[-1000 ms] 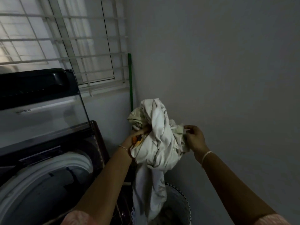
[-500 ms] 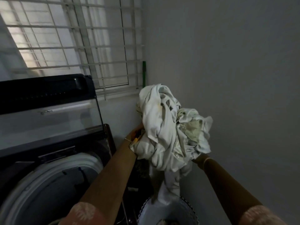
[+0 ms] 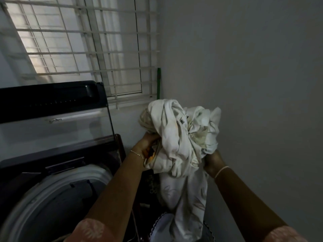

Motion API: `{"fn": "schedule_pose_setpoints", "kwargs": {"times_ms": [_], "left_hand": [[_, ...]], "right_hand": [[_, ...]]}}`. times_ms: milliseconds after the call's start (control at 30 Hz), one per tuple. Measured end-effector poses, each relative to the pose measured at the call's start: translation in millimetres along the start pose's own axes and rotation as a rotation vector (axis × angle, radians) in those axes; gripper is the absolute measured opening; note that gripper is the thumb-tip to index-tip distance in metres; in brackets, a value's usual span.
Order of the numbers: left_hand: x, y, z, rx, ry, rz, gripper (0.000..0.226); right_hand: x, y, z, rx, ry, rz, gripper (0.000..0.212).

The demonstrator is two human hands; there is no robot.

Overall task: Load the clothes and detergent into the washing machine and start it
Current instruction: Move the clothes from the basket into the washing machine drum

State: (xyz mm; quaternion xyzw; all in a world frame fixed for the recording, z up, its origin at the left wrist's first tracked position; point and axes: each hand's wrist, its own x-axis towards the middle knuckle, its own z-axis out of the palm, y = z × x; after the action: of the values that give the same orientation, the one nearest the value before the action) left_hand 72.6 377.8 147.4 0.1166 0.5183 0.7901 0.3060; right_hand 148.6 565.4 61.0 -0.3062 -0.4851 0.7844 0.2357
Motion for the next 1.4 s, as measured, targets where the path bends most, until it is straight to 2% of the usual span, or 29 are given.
{"fn": "schedule_pose_setpoints", "kwargs": {"times_ms": [133,200,267,333,433,500,567,667,800,867,933,1033,1133,1200,1267,1400], "left_hand": [[16,-16,-24,-0.02,-0.004,0.029,0.021],[20,-20,-30,0.05,-0.028,0.028,0.016],[25,-23,-35,0.183,-0.024,0.012,0.012],[35,-28,-43,0.319,-0.001,-0.038,0.023],[53,-37,-49,0.429,0.171,-0.099,0.049],[60,-44,-49,0.639,0.312,-0.084,0.067],[64,-53,-44,0.759,0.318,-0.008,0.065],[50,-65,-33,0.525,0.172,0.046,0.055],[28,-56,-25,0.092,0.02,-0.103,0.013],[20,-50,-17,-0.122,-0.123,-0.149,0.03],[17,-51,-9,-0.184,-0.21,-0.2,0.045],[19,-54,-3,-0.168,-0.131,-0.222,0.062],[21,-60,-4,-0.317,-0.067,-0.18,0.042],[26,-66,-6,-0.432,-0.031,-0.162,0.032],[30,-68,-7,-0.501,0.02,-0.131,0.029],[34,-69,-14,-0.587,0.049,-0.14,0.032]], "right_hand": [[-4,-20,9,0.057,0.046,0.12,0.048],[-9,-22,12,0.104,-0.009,0.124,0.044],[-14,-24,14,0.106,-0.046,0.11,0.049],[-18,-30,16,0.136,-0.112,0.1,0.049],[-27,-39,19,0.178,-0.117,0.062,0.043],[-31,-43,24,0.145,-0.142,0.033,0.037],[-36,-44,35,0.082,-0.126,-0.035,0.031],[-39,-41,48,-0.022,-0.062,-0.21,0.021],[-49,-35,50,-0.337,-0.048,-0.427,0.015],[-48,-27,50,-0.604,-0.071,-0.54,0.018],[-52,-19,56,-0.912,-0.105,-0.63,0.027],[-62,-9,71,-1.181,-0.121,-0.859,0.044],[-63,-4,79,-1.401,-0.221,-0.961,0.044],[-60,-3,78,-1.474,-0.296,-1.055,0.036],[-58,-4,77,-1.442,-0.357,-1.144,0.03],[-66,-3,67,-1.201,-0.438,-1.192,0.042]]}}
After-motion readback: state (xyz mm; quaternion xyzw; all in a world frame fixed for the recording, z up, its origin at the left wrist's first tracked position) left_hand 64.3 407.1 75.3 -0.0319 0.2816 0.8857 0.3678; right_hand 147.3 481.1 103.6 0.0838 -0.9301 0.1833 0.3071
